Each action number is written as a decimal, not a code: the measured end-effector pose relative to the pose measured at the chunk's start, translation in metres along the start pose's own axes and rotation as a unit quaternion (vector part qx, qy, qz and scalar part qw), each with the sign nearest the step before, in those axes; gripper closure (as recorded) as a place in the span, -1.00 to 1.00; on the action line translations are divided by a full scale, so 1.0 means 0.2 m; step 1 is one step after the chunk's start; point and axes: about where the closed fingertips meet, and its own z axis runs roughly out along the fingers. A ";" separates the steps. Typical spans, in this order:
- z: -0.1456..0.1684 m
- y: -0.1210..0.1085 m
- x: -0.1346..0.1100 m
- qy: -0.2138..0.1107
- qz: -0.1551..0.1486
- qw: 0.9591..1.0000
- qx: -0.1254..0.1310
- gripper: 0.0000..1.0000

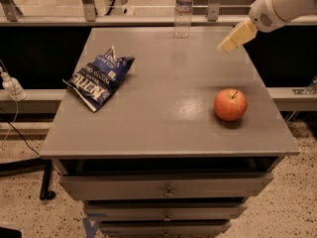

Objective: Pick water bottle

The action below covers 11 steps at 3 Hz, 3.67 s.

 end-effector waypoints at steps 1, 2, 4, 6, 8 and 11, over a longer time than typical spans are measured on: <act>0.15 -0.05 -0.06 -0.036 0.028 0.999 0.003 -1.00; 0.41 -0.15 -0.17 -0.092 0.076 0.993 0.003 -1.00; 0.79 -0.28 -0.43 -0.190 0.127 0.974 -0.002 -1.00; 0.96 -0.27 -0.56 -0.204 0.113 0.972 -0.009 -1.00; 1.03 -0.27 -0.60 -0.204 0.105 0.973 -0.009 -1.00; 1.07 -0.30 -0.65 -0.210 0.090 0.973 0.006 -0.17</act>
Offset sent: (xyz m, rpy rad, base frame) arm 0.1597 0.0467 -0.0283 0.3991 -0.1270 -0.0857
